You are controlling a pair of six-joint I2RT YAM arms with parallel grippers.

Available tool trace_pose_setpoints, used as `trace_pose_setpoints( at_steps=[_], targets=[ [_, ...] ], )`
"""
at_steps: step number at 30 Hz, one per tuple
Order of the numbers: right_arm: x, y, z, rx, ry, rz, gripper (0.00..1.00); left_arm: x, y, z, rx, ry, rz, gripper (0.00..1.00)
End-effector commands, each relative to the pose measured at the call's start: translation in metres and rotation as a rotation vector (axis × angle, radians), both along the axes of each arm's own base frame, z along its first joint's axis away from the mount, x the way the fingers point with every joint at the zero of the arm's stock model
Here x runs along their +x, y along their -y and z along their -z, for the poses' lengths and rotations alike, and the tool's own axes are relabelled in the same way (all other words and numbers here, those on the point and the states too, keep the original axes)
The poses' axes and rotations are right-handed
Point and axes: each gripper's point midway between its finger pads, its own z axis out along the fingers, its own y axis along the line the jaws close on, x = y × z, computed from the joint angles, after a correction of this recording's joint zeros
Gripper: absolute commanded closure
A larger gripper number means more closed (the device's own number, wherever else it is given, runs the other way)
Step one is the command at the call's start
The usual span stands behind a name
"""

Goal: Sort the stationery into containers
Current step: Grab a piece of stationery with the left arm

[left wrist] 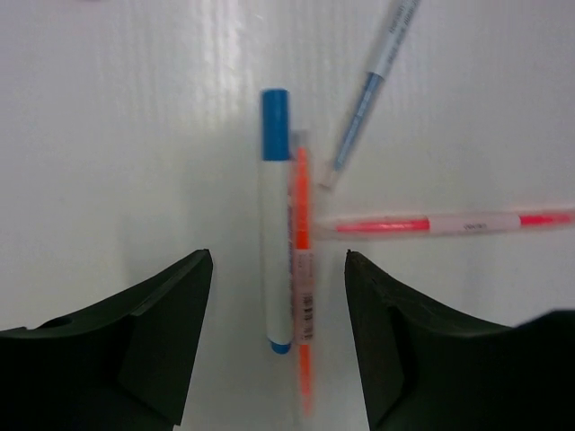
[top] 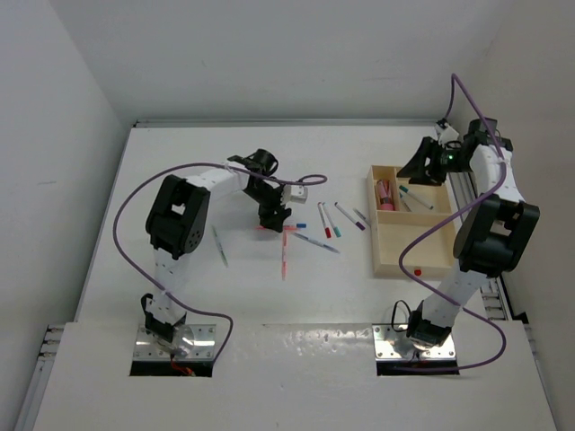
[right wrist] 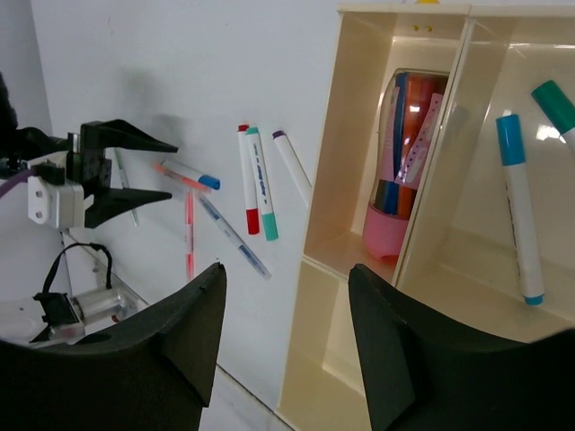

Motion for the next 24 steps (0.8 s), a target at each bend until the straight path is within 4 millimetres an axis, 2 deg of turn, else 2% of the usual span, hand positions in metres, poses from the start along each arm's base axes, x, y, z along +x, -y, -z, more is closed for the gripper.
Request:
trace_pose_setpoints(
  at_steps=[1, 4, 5, 14, 24],
  targets=[
    [-0.004, -0.007, -0.016, 0.003, 0.06, -0.03, 0.43, 0.033, 0.036, -0.048, -0.072, 0.152, -0.161, 0.34],
    [-0.009, -0.008, -0.016, -0.003, 0.059, -0.034, 0.43, 0.039, 0.051, -0.049, -0.048, 0.165, -0.214, 0.42],
    [-0.01, -0.008, -0.017, -0.009, 0.063, -0.034, 0.43, 0.038, 0.058, -0.048, -0.043, 0.16, -0.209, 0.43],
    [-0.016, -0.007, -0.019, -0.036, 0.074, -0.035, 0.43, 0.015, 0.082, -0.028, -0.002, 0.147, -0.167, 0.47],
    [-0.019, -0.007, -0.021, -0.052, 0.093, -0.055, 0.43, 0.021, 0.083, -0.004, 0.103, 0.231, -0.178, 0.52]
  ],
)
